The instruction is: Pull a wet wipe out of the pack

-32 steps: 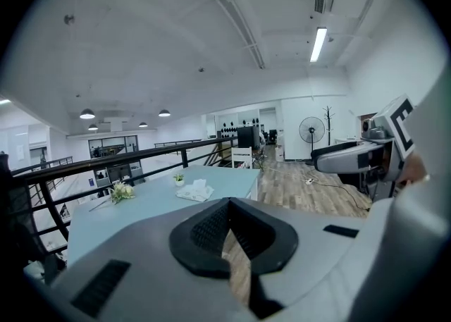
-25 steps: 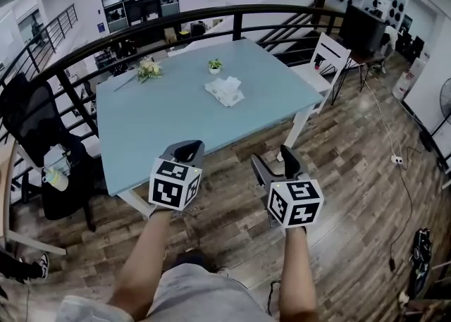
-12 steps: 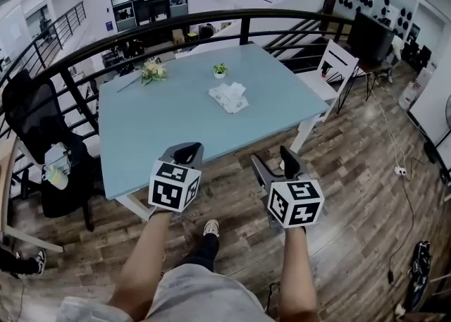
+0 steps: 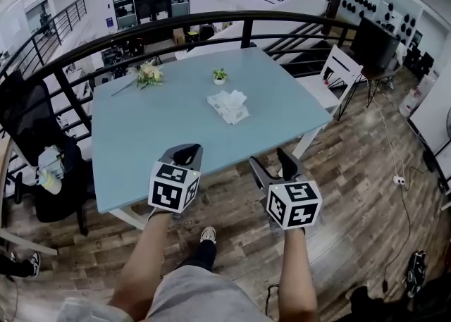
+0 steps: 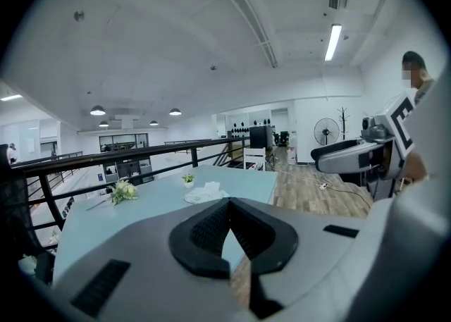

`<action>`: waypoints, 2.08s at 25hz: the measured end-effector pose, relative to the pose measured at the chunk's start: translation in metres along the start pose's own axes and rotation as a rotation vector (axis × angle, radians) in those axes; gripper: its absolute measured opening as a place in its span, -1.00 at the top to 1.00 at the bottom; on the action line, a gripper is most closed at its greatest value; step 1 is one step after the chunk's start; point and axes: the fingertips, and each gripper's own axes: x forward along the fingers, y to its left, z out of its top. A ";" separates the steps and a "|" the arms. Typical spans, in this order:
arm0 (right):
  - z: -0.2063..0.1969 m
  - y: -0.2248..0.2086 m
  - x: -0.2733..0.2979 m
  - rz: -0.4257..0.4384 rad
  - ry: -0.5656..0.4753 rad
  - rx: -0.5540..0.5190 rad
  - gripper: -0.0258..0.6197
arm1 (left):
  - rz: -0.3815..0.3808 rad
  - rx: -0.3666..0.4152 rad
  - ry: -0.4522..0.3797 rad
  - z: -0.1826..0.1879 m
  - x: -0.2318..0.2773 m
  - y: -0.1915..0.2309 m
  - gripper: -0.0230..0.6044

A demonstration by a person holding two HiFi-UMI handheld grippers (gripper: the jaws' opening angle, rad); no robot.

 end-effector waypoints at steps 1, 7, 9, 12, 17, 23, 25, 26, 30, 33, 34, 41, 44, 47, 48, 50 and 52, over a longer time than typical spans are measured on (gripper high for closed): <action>0.002 -0.004 0.007 -0.001 0.001 0.002 -0.03 | 0.001 -0.001 0.002 0.002 0.006 0.005 0.95; 0.017 -0.021 0.055 0.004 0.018 0.007 -0.03 | 0.009 -0.010 0.006 0.020 0.044 0.036 0.95; 0.023 -0.028 0.072 0.004 0.020 0.011 -0.03 | 0.006 -0.010 0.009 0.026 0.058 0.046 0.95; 0.032 -0.037 0.099 0.007 0.025 0.019 -0.03 | 0.005 -0.017 0.010 0.035 0.079 0.064 0.95; 0.045 -0.050 0.139 0.002 0.032 0.022 -0.03 | 0.002 -0.012 0.007 0.052 0.111 0.093 0.95; 0.057 -0.066 0.182 -0.005 0.038 0.022 -0.03 | 0.003 -0.010 0.028 0.056 0.146 0.124 0.95; 0.059 -0.072 0.195 -0.009 0.041 0.021 -0.03 | 0.002 -0.013 0.033 0.056 0.158 0.132 0.95; 0.060 -0.075 0.201 -0.011 0.044 0.019 -0.03 | 0.001 -0.014 0.036 0.056 0.163 0.136 0.95; 0.065 -0.084 0.222 -0.020 0.052 0.018 -0.03 | -0.002 -0.012 0.044 0.059 0.183 0.152 0.95; 0.071 -0.089 0.239 -0.022 0.054 0.018 -0.03 | -0.002 -0.013 0.046 0.065 0.196 0.164 0.95; 0.071 -0.091 0.244 -0.022 0.056 0.019 -0.03 | -0.002 -0.013 0.046 0.066 0.200 0.167 0.95; 0.075 -0.095 0.275 -0.015 0.065 0.017 -0.03 | 0.002 -0.011 0.041 0.071 0.218 0.190 0.95; 0.075 -0.095 0.285 -0.006 0.075 0.007 -0.03 | 0.007 -0.024 0.041 0.071 0.224 0.198 0.95; 0.077 -0.091 0.294 0.004 0.072 0.007 -0.03 | 0.008 -0.019 0.045 0.069 0.226 0.204 0.95; 0.078 -0.090 0.296 0.007 0.070 0.008 -0.03 | 0.009 -0.017 0.046 0.069 0.226 0.205 0.95; 0.080 -0.087 0.298 0.012 0.067 0.008 -0.03 | 0.011 -0.017 0.049 0.070 0.225 0.207 0.95; 0.081 -0.086 0.299 0.017 0.067 0.005 -0.03 | 0.014 -0.015 0.052 0.069 0.225 0.208 0.95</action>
